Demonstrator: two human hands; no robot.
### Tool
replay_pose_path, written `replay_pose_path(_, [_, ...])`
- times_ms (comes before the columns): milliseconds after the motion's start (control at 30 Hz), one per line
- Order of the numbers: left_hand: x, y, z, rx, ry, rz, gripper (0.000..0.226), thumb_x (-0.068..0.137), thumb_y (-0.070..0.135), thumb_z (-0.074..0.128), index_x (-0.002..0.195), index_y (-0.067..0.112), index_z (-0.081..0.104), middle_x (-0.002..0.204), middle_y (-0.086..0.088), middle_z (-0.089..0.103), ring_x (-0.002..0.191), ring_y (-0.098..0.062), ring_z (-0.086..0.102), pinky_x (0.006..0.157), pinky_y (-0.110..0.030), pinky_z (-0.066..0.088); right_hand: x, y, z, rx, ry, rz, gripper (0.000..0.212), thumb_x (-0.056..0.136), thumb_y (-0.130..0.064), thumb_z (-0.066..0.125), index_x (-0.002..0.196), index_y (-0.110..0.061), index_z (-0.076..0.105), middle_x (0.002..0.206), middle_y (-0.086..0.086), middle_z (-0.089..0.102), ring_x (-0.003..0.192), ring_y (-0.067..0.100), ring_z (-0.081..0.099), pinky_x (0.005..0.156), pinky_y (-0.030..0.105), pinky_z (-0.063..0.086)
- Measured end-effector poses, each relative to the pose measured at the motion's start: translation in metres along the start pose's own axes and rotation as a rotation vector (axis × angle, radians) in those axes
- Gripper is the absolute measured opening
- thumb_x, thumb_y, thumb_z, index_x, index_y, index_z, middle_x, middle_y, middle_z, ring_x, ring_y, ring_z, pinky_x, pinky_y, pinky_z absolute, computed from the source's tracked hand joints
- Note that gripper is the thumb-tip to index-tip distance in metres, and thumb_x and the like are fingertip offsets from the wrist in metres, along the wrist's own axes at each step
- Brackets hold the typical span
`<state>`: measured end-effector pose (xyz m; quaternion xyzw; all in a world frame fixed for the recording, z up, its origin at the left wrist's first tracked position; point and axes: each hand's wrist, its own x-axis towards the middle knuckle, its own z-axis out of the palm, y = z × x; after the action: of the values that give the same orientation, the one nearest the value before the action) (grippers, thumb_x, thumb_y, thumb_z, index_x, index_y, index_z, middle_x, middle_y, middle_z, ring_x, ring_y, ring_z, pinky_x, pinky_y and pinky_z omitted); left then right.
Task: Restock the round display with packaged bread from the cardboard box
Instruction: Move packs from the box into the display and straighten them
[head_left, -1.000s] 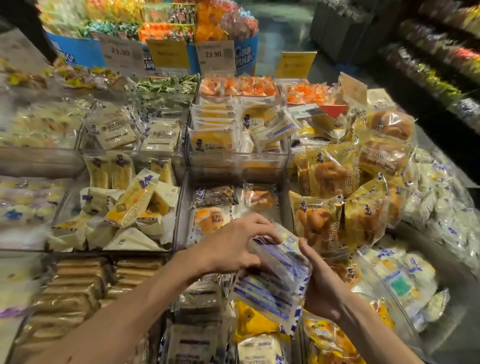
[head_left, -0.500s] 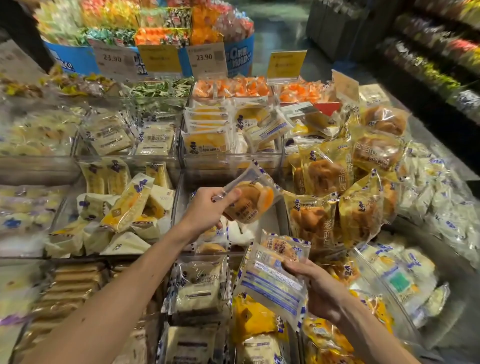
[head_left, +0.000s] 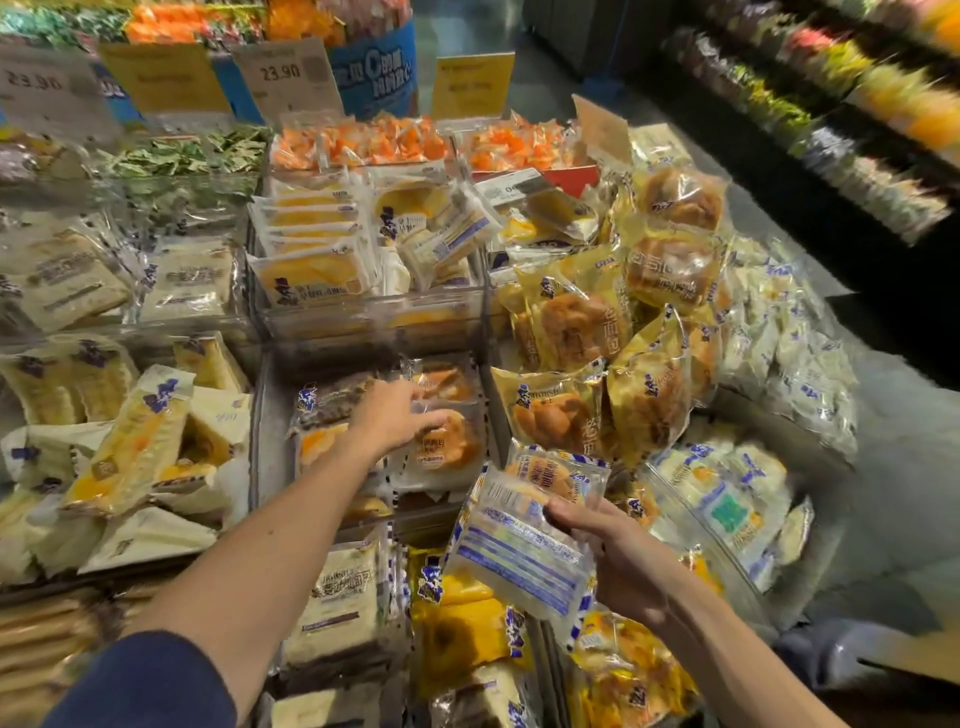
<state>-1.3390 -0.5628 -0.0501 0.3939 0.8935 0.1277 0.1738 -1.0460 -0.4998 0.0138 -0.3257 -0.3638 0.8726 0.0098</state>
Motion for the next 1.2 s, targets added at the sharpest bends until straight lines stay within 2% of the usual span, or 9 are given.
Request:
replay_pose_path(200, [-0.019,0.004,0.021,0.401,0.209,-0.013,0.065,0.090,0.064,0.055,0.131,0.015,0.047,0.118,-0.010,0.057,0.098,-0.030,0.066,0.066,-0.035,0.051,0.002,-0.001,-0.003,0.012,0.038,-0.018,0.018,0.084,-0.012,0.063,0.078,-0.008,0.079,0.097,0.017,0.074,0.081,0.028,0.073,0.067,0.037,0.061])
replay_pose_path(367, [-0.052,0.018,-0.017,-0.037,0.236,0.238,0.041,0.094,0.021,0.063,0.133,0.022,0.053,0.119,-0.003,0.056,0.105,-0.021,0.060,0.072,-0.024,0.042,0.004,-0.002,0.003,-0.009,0.040,-0.025,0.018,0.081,-0.019,0.066,0.081,-0.010,0.081,0.099,0.014,0.075,0.082,0.025,0.074,0.073,0.035,0.062])
replay_pose_path(433, [-0.079,0.022,-0.042,-0.178,0.067,0.431,0.063,0.084,0.006,0.068,0.138,0.032,0.050,0.136,0.002,0.048,0.126,-0.012,0.045,0.096,-0.030,0.043,0.005,-0.003,0.006,-0.014,0.032,-0.004,0.018,0.074,-0.025,0.079,0.086,-0.011,0.082,0.105,0.013,0.075,0.087,0.025,0.074,0.077,0.036,0.062])
replay_pose_path(500, [-0.112,0.022,-0.054,-0.109,-0.116,0.559,0.090,0.078,0.007,0.073,0.147,0.045,0.032,0.155,0.006,0.026,0.138,-0.007,0.023,0.110,-0.032,0.028,0.009,-0.002,0.004,0.025,0.038,0.018,0.052,0.054,-0.029,0.096,0.099,-0.009,0.080,0.114,0.015,0.073,0.093,0.027,0.073,0.080,0.038,0.061])
replay_pose_path(600, [-0.150,0.017,-0.040,0.074,-0.036,0.756,0.107,0.070,0.025,0.085,0.149,0.050,0.019,0.161,0.003,0.019,0.142,-0.018,0.029,0.111,-0.039,0.032,0.009,0.002,0.008,0.021,0.010,0.044,0.077,0.053,-0.033,0.097,0.121,-0.007,0.071,0.128,0.019,0.065,0.109,0.032,0.068,0.089,0.041,0.057])
replay_pose_path(767, [-0.167,0.011,-0.006,-0.034,0.267,0.935,0.051,0.090,0.032,0.065,0.137,0.025,0.047,0.138,-0.005,0.056,0.124,-0.022,0.055,0.093,-0.045,0.054,0.007,0.013,0.016,-0.027,0.062,0.076,0.078,0.073,-0.061,0.078,0.131,-0.010,0.064,0.132,0.020,0.063,0.121,0.036,0.061,0.102,0.049,0.047])
replay_pose_path(900, [-0.180,0.008,-0.014,-0.262,0.169,0.815,0.047,0.087,0.031,0.067,0.131,0.029,0.052,0.123,0.002,0.066,0.110,-0.011,0.062,0.090,-0.030,0.052,0.000,0.013,0.013,0.025,0.067,0.085,0.071,0.091,-0.067,0.038,0.118,-0.010,0.071,0.115,0.019,0.071,0.089,0.030,0.073,0.062,0.035,0.059])
replay_pose_path(1033, [-0.172,0.012,-0.038,-0.695,0.189,0.390,0.025,0.091,0.039,0.068,0.111,0.033,0.053,0.071,0.017,0.062,0.063,0.001,0.057,0.056,-0.012,0.044,-0.005,0.014,0.004,-0.041,0.146,0.032,0.045,0.094,-0.050,0.049,0.127,-0.022,0.064,0.117,0.010,0.072,0.078,0.025,0.070,0.052,0.031,0.053])
replay_pose_path(1200, [-0.102,-0.006,-0.044,-0.510,0.258,0.139,0.014,0.094,0.033,0.065,0.103,0.024,0.060,0.072,0.011,0.052,0.058,-0.001,0.044,0.053,-0.021,0.035,-0.013,0.009,-0.002,-0.004,0.195,0.027,0.037,0.086,-0.025,0.061,0.120,-0.010,0.060,0.087,0.008,0.071,0.064,0.024,0.065,0.049,0.032,0.056])
